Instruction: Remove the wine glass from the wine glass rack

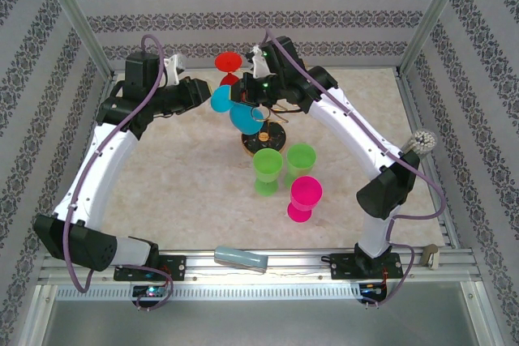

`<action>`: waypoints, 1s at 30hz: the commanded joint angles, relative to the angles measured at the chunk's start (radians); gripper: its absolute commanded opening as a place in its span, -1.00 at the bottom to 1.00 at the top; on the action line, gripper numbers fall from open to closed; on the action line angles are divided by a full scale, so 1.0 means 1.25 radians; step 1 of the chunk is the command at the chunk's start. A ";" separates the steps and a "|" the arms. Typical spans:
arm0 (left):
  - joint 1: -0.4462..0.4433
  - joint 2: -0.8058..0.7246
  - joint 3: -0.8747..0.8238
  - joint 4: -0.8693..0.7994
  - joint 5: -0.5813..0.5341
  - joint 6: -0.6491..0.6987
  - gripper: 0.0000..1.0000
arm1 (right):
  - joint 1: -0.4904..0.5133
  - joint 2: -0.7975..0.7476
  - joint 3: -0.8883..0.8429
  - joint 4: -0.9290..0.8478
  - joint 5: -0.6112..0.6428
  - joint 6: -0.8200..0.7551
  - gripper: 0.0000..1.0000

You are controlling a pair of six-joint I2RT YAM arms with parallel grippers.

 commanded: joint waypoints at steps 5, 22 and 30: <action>-0.009 -0.029 0.022 0.012 -0.012 0.006 -0.55 | -0.019 -0.021 -0.009 0.048 -0.029 0.021 -1.00; -0.009 -0.036 0.017 0.026 -0.011 -0.002 -0.55 | -0.041 -0.018 -0.039 0.168 -0.106 0.112 -1.00; -0.008 -0.041 0.018 0.026 -0.015 -0.002 -0.55 | -0.047 -0.010 -0.033 0.186 -0.107 0.127 -1.00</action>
